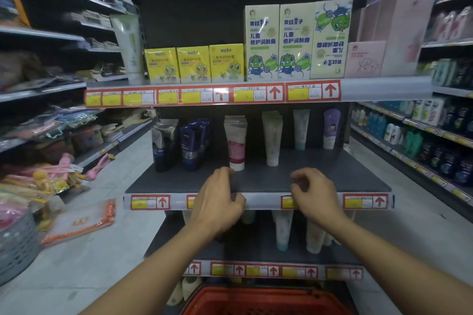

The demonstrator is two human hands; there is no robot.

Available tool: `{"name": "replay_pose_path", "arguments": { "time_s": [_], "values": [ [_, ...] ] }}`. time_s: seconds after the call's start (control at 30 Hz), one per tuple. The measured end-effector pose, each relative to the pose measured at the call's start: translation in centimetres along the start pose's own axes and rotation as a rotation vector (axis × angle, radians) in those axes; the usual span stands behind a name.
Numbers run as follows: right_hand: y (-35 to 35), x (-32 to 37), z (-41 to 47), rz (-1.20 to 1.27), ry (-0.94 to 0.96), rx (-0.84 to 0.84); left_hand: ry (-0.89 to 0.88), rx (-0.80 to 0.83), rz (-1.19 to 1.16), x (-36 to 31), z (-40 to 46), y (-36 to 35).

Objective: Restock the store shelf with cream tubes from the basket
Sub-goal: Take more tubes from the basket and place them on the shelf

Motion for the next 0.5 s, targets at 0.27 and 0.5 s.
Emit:
{"name": "replay_pose_path", "arguments": {
  "time_s": [0.27, 0.5],
  "values": [
    [-0.3, -0.2, -5.1, -0.015, 0.044, 0.009, -0.093, 0.036, 0.003, -1.9, -4.6, -1.5],
    [-4.8, -6.6, -11.4, -0.092, -0.101, 0.181, -0.080, 0.184, 0.023, -0.4, -9.4, -7.6]
  ]
}}
Point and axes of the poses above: each hand's wrist, its own z-axis towards the middle knuckle, its own y-axis out of the back of the hand, x = y × z, the point moved 10 cm from there along z, towards the middle knuckle, and after that the axes turned 11 degrees about z, right-handed, at the moved point
